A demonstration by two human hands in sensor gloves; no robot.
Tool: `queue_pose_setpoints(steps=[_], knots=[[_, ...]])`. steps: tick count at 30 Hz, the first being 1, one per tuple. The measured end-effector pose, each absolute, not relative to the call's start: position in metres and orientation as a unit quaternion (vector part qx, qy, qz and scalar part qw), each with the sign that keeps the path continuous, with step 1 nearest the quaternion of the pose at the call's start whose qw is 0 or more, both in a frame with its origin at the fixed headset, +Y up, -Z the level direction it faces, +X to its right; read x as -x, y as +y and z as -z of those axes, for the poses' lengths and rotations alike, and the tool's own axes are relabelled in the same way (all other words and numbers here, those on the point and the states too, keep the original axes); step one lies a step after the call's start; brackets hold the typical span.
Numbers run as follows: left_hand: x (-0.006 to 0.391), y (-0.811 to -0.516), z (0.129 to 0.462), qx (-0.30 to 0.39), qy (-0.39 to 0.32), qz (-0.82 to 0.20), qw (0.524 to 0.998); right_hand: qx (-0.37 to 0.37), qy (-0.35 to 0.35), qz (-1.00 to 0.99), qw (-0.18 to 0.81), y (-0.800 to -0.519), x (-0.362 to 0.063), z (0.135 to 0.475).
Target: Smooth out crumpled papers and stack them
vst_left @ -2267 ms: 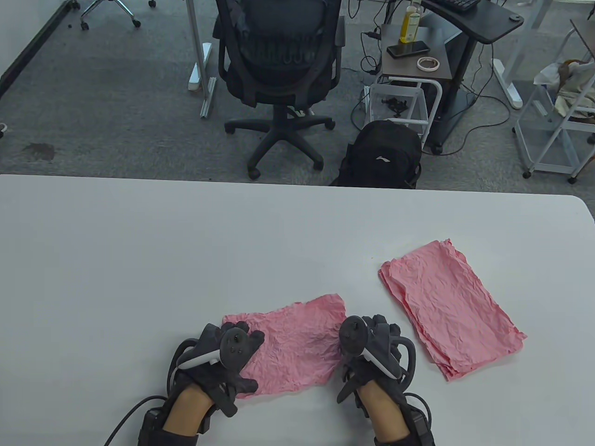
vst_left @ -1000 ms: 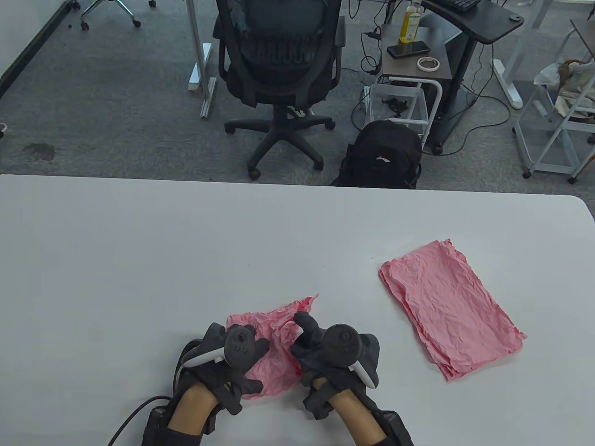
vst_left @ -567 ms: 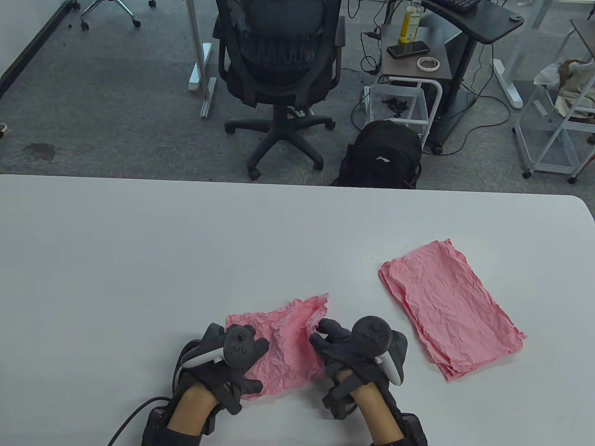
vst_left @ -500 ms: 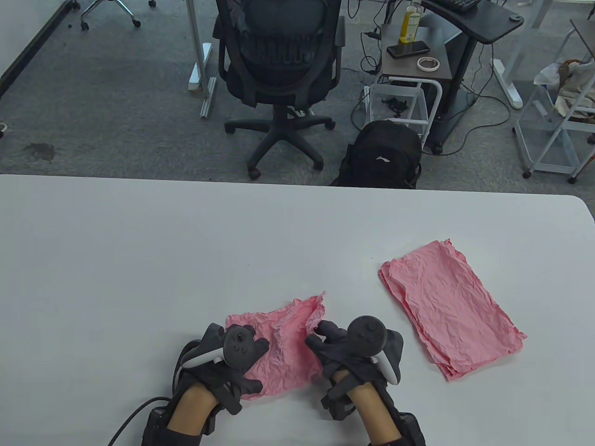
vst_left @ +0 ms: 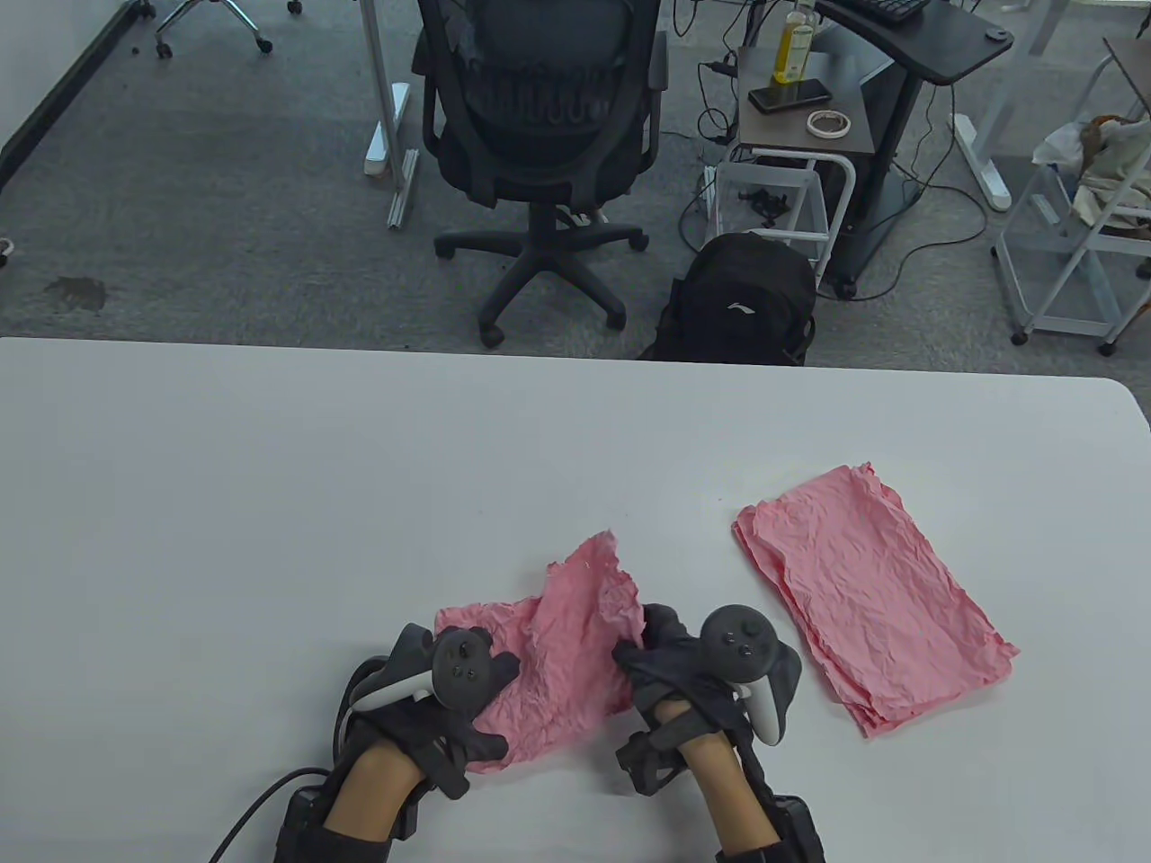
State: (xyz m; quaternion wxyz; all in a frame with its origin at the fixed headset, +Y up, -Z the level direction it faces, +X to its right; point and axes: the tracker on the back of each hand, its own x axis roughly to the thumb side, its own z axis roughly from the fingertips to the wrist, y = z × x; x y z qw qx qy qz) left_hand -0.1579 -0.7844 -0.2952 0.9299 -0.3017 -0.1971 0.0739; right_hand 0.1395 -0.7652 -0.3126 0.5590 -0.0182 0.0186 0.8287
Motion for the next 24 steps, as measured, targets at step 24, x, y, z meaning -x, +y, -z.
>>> queue_pose_setpoints(steps=[24], knots=[[0.168,-0.786,0.296,0.322,-0.192,-0.072,0.924,-0.224,0.006,-0.952,0.207,-0.747,-0.074,0.295]])
